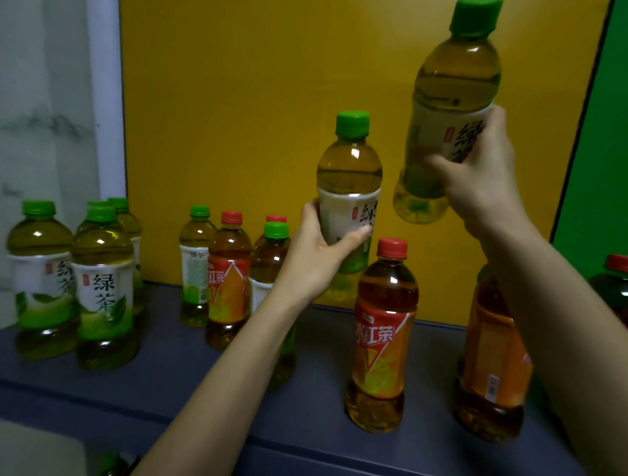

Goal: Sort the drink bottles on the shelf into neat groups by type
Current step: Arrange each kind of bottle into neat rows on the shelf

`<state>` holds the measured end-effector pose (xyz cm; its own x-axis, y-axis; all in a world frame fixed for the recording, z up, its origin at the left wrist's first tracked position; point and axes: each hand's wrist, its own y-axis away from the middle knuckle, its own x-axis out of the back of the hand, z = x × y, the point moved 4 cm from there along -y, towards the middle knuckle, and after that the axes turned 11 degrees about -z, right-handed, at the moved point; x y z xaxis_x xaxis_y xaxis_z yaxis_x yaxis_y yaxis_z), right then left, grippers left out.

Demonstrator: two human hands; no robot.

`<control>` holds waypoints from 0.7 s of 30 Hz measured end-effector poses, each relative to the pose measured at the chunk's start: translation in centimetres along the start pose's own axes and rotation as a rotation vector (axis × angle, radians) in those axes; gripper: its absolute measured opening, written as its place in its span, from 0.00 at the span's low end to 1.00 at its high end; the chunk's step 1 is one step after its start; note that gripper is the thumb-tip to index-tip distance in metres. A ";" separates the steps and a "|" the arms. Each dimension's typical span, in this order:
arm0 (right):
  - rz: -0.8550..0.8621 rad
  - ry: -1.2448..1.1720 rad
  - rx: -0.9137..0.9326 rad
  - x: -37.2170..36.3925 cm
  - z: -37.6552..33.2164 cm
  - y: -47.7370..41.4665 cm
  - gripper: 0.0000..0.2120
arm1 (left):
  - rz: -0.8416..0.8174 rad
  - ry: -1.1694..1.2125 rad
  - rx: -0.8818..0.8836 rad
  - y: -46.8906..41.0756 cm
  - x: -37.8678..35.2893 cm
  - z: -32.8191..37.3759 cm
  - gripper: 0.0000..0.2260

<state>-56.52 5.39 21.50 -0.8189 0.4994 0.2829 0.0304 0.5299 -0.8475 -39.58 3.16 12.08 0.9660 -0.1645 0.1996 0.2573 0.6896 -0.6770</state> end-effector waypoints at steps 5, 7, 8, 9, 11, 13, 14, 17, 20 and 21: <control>-0.020 -0.108 0.090 -0.3 -3.2 -0.6 0.32 | 0.103 -0.004 -0.126 0.0 3.7 6.0 0.20; -0.055 -0.144 0.118 -1.1 -5.0 -0.7 0.32 | 0.135 -0.013 -0.129 0.8 6.1 7.8 0.19; -0.075 -0.163 0.122 -1.7 -5.9 -0.7 0.32 | 0.143 -0.021 -0.127 1.3 7.6 8.4 0.18; -0.099 -0.190 0.118 -2.4 -6.8 -0.6 0.32 | 0.147 -0.029 -0.122 1.9 9.0 8.7 0.18; -0.157 -0.248 0.098 -4.2 -8.6 -0.2 0.32 | 0.146 -0.068 -0.078 3.5 11.8 8.6 0.20; -0.220 -0.320 0.068 -6.4 -10.0 0.6 0.31 | 0.155 -0.114 -0.012 5.3 14.5 7.6 0.25; -0.253 -0.360 0.043 -7.6 -10.5 1.2 0.29 | 0.164 -0.134 0.023 6.2 15.7 6.9 0.27; -0.328 -0.448 -0.041 -11.8 -11.4 3.2 0.27 | 0.189 -0.197 0.128 8.5 18.6 4.0 0.30; -0.354 -0.468 -0.119 -16.0 -11.1 5.8 0.25 | 0.158 -0.218 0.211 10.4 20.0 0.9 0.30; -0.355 -0.468 -0.152 -17.3 -10.9 6.9 0.25 | 0.139 -0.221 0.230 10.9 20.3 -0.1 0.27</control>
<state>-35.93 7.88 15.62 -0.9581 -0.0624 0.2796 -0.2377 0.7180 -0.6542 -17.12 7.30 8.70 0.9560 0.0814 0.2818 0.0865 0.8396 -0.5362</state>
